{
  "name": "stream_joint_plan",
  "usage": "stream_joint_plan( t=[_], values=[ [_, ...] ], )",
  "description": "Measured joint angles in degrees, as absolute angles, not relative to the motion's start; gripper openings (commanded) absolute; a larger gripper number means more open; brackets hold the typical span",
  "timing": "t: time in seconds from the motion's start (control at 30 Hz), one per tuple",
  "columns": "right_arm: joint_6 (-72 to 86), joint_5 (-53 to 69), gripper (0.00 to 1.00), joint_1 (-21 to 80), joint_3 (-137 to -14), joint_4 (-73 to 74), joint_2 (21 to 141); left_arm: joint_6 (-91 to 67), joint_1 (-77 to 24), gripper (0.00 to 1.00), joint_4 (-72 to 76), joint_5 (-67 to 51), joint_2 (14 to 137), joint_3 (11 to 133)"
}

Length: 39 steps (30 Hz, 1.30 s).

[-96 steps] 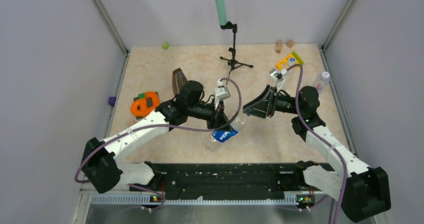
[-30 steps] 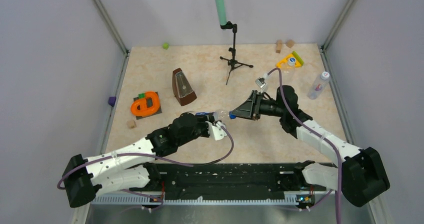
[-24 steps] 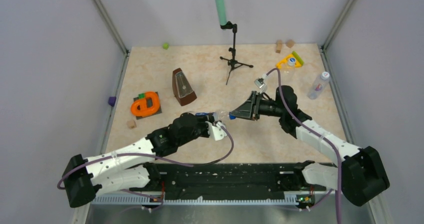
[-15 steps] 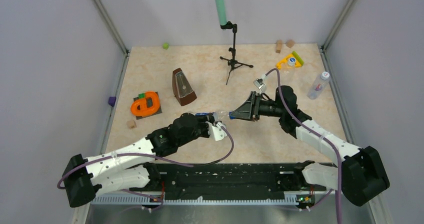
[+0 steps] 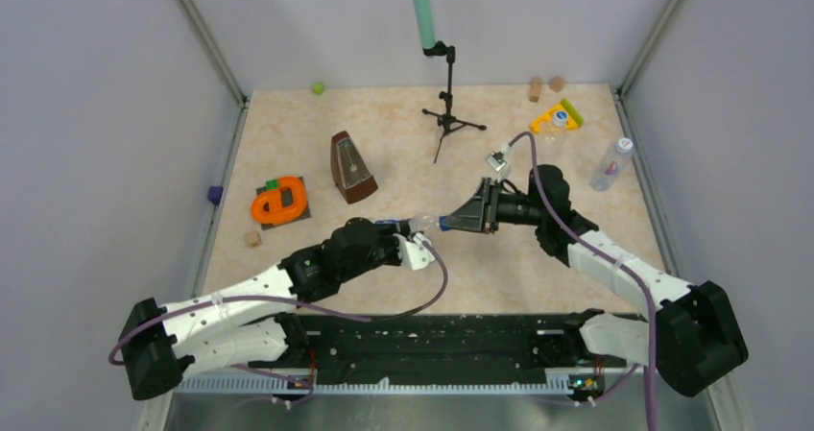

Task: Unscrew the bottle caps
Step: Unscrew the bottle cap from the plastic bottle.

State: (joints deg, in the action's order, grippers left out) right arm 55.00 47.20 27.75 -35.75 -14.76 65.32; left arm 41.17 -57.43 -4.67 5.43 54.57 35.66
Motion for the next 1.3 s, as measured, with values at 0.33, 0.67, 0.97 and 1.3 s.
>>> stream_joint_plan(
  t=[0.33,0.67,0.97,1.3],
  values=[
    [48.82,49.91,0.0,28.12,-35.75,-13.63,63.05,31.16,-55.9,0.0,-12.82,-1.5,54.15,40.18],
    [41.25,51.96,0.31,28.75,-36.49,-10.79,60.6,26.87,-51.68,0.0,-21.58,-13.13,55.79,46.02],
    [47.9,48.66,0.6,29.1,-35.99,-15.55,62.3,30.81,-51.79,0.0,-19.68,-14.59,55.35,44.69],
    [49.63,50.06,0.55,29.34,-36.67,-15.75,64.62,31.99,-51.9,0.0,-19.22,-12.99,55.24,44.38]
  ],
)
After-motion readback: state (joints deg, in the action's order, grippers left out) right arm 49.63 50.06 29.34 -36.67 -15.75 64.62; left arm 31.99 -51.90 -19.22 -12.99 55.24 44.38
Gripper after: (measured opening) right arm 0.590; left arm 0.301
